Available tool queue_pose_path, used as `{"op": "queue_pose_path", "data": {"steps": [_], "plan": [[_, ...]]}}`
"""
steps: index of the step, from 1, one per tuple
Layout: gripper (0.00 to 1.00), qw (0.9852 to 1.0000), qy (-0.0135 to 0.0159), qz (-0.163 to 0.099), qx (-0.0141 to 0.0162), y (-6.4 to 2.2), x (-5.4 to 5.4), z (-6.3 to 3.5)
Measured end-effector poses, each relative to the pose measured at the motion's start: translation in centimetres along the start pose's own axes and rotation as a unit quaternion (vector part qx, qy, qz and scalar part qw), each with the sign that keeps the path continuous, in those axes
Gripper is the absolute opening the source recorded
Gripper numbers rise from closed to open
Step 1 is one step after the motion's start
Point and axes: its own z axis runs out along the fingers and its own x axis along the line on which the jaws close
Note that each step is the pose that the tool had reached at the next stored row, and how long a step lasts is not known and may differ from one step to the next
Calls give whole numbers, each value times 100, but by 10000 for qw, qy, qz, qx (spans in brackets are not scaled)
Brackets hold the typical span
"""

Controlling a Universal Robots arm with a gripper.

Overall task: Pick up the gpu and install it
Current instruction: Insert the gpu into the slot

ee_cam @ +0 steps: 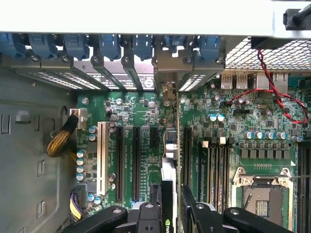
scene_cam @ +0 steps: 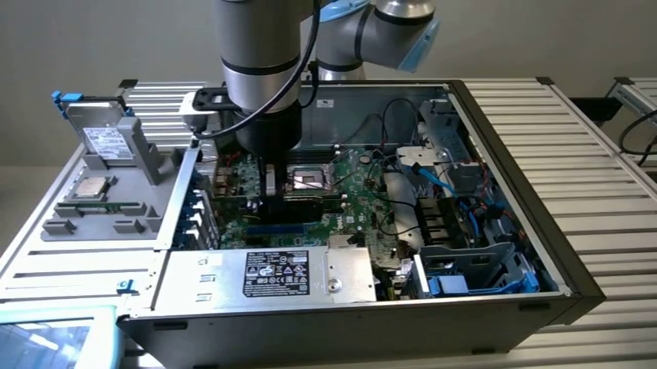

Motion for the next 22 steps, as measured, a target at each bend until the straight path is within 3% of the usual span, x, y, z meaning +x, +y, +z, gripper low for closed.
{"op": "queue_pose_path", "data": {"steps": [22], "plan": [[27, 10000, -2, 57, 0, 14, 55, 20]]}}
